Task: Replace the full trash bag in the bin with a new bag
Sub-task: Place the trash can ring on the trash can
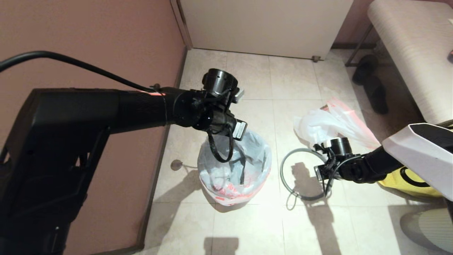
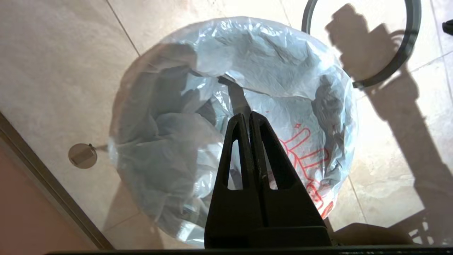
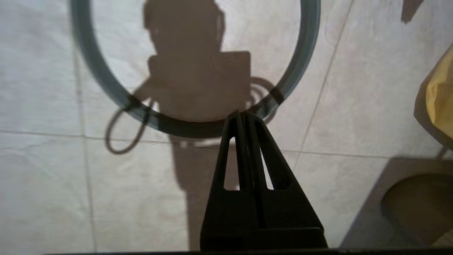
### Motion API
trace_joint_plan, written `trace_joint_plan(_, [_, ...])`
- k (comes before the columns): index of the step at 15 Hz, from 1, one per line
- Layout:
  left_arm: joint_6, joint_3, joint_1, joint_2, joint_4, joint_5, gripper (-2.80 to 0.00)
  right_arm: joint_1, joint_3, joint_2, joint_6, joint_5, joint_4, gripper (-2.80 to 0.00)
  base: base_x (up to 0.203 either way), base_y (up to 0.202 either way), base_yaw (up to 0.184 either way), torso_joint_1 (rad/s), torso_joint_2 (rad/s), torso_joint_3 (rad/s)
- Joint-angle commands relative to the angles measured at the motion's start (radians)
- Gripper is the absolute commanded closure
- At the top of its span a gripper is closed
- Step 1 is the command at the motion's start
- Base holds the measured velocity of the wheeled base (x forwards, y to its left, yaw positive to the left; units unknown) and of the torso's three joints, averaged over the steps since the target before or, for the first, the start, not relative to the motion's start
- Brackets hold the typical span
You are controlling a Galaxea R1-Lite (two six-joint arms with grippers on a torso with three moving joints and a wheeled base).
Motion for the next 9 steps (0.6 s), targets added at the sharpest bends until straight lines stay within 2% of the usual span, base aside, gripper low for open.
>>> trace_joint_plan(1, [-0.001,0.000,-0.013,0.006,0.001,0.006,0.00,-0.048,-0.058,0.134,-0.014,-0.010,-0.003,0.00,0.000,0.000,0.000,0.000,0.00,0.000])
trace_joint_plan(2, [-0.002,0.000,-0.013,0.003,0.001,0.005,0.00,-0.074,-0.089,0.159,-0.025,-0.014,-0.001,0.00,0.000,0.000,0.000,0.000,0.00,0.000])
trace_joint_plan(4, [-0.003,0.000,-0.013,0.001,0.001,0.009,0.00,-0.110,-0.092,0.181,-0.115,-0.011,0.012,0.00,0.000,0.000,0.000,0.000,0.00,0.000])
trace_joint_plan(9, [-0.004,0.009,-0.025,-0.010,0.003,0.009,0.00,-0.139,-0.160,0.256,-0.132,-0.009,0.014,0.00,0.000,0.000,0.000,0.000,0.00,0.000])
